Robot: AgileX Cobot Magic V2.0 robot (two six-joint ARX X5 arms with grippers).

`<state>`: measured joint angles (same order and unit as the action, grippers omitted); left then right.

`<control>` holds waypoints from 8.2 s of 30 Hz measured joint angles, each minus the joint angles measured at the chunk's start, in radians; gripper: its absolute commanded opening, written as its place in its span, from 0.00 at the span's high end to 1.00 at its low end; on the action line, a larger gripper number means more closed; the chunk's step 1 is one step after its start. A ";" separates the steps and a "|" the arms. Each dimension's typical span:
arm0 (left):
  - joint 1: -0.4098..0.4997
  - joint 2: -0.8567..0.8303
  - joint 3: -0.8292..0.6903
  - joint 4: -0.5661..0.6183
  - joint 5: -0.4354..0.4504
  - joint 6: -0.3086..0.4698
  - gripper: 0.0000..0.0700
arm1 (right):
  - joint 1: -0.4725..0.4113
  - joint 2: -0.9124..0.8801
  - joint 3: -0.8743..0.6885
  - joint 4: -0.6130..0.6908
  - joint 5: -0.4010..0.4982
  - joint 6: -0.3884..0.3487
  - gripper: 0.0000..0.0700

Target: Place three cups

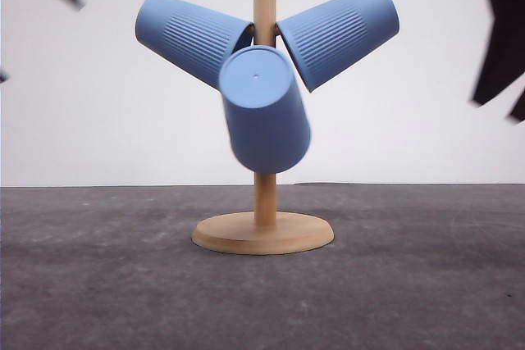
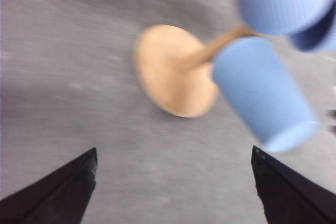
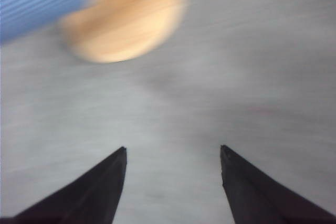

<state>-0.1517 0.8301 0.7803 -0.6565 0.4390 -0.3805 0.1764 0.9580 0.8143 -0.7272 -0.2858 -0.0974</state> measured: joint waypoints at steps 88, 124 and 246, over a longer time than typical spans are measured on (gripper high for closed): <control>0.093 -0.826 -0.753 0.475 -0.419 0.363 1.00 | -0.038 -0.437 -0.265 0.318 0.168 -0.017 0.98; 0.093 -0.826 -0.753 0.475 -0.419 0.363 1.00 | -0.171 -0.954 -0.800 0.563 0.336 0.179 0.98; 0.093 -0.826 -0.753 0.475 -0.419 0.363 1.00 | -0.171 -0.954 -0.800 0.563 0.336 0.179 0.98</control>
<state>-0.0591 0.0044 0.0269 -0.1814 0.0200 -0.0179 0.0055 0.0040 0.0139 -0.1638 0.0502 0.0814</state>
